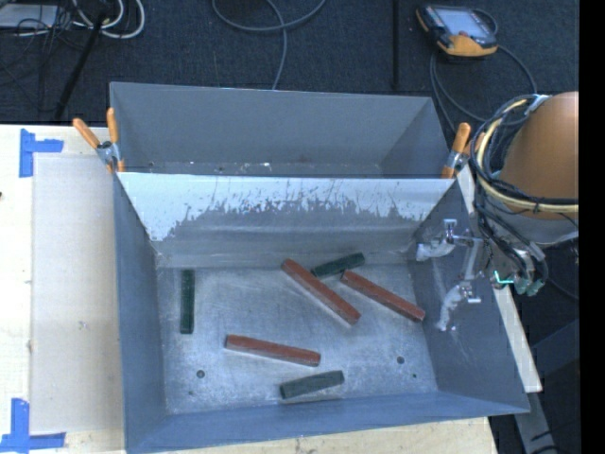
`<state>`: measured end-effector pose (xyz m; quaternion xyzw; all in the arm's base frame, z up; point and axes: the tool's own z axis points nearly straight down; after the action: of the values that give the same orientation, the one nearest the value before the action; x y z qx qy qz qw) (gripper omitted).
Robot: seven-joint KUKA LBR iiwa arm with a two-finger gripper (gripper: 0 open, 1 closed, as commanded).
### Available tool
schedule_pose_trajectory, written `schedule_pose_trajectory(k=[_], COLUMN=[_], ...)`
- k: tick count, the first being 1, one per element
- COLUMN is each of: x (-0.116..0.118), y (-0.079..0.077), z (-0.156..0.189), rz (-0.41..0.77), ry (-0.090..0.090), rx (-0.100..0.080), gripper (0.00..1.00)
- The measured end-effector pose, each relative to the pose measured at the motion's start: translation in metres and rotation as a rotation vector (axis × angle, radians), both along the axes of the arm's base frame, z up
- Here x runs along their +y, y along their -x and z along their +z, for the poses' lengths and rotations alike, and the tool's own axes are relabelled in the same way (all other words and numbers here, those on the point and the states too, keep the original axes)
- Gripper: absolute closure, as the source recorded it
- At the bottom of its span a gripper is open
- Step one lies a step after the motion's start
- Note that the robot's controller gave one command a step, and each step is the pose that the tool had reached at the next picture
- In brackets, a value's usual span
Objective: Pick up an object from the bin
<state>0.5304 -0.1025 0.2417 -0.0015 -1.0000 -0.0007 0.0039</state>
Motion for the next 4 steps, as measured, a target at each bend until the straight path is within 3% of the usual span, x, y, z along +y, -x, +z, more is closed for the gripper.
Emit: schedule_pose_trajectory(k=[1,2,3,4], x=[0.001,-0.022,-0.048,-0.048], y=[-0.002,-0.023,-0.061,-0.056], z=[0.004,-0.07,-0.08,-0.095], rz=[0.004,-0.058,-0.1,-0.152], ry=[0.001,0.002,0.002,0.001], rx=[-0.007,-0.013,-0.013,-0.009], gripper=[0.0,0.0,0.0,0.0])
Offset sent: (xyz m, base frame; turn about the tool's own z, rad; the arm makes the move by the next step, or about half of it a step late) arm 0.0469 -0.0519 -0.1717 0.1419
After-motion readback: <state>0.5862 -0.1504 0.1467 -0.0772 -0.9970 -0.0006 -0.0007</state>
